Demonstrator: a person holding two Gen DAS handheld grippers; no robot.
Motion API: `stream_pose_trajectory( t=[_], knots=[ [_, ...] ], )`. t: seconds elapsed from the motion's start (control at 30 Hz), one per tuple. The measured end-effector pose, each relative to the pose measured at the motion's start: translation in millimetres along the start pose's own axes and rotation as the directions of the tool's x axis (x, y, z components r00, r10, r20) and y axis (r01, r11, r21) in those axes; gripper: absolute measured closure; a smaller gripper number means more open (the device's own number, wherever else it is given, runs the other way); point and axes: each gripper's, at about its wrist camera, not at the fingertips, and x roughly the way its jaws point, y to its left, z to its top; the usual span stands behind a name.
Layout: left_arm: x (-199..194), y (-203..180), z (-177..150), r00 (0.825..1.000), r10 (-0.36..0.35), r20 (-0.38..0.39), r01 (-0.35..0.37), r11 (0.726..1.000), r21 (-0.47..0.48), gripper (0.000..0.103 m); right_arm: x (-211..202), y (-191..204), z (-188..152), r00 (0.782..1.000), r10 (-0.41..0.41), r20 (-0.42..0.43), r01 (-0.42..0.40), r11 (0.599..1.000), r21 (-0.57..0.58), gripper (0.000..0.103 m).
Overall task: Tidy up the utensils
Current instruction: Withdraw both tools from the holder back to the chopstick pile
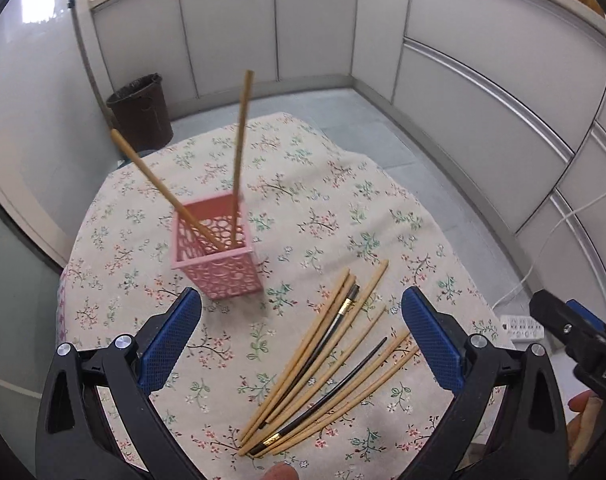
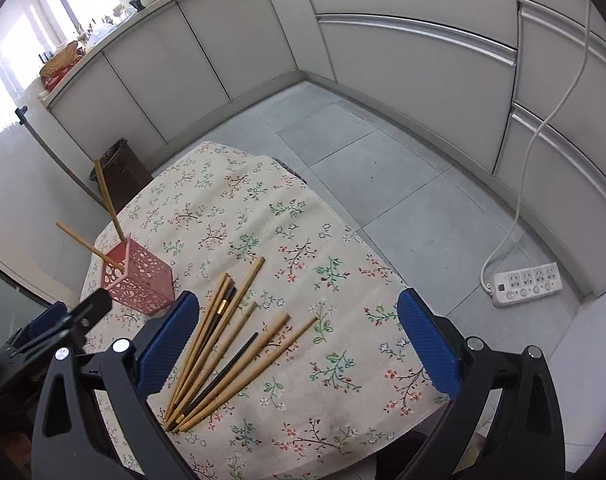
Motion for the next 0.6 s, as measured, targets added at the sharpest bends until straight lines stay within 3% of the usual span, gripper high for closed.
stream_pose_trajectory(
  t=[0.4,0.53,0.6],
  knots=[
    [50.6,-32.9,-1.4,0.987,-0.042,-0.154,0.053,0.996,0.071,0.007,3.4,-32.4,7.1,0.999,0.008,-0.040,-0.004,0.995,0.098,0.006],
    [75.9,-39.4,4.9,0.965,-0.106,-0.241,0.127,0.989,0.072,0.009,6.5,-37.1,7.4,0.999,-0.003,-0.050,0.008,0.994,0.105,0.006],
    [93.9,-38.0,8.5,0.943,-0.146,-0.300,0.167,0.985,0.046,0.013,10.6,-40.0,7.2,0.998,-0.004,-0.066,0.011,0.993,0.114,0.006]
  ],
)
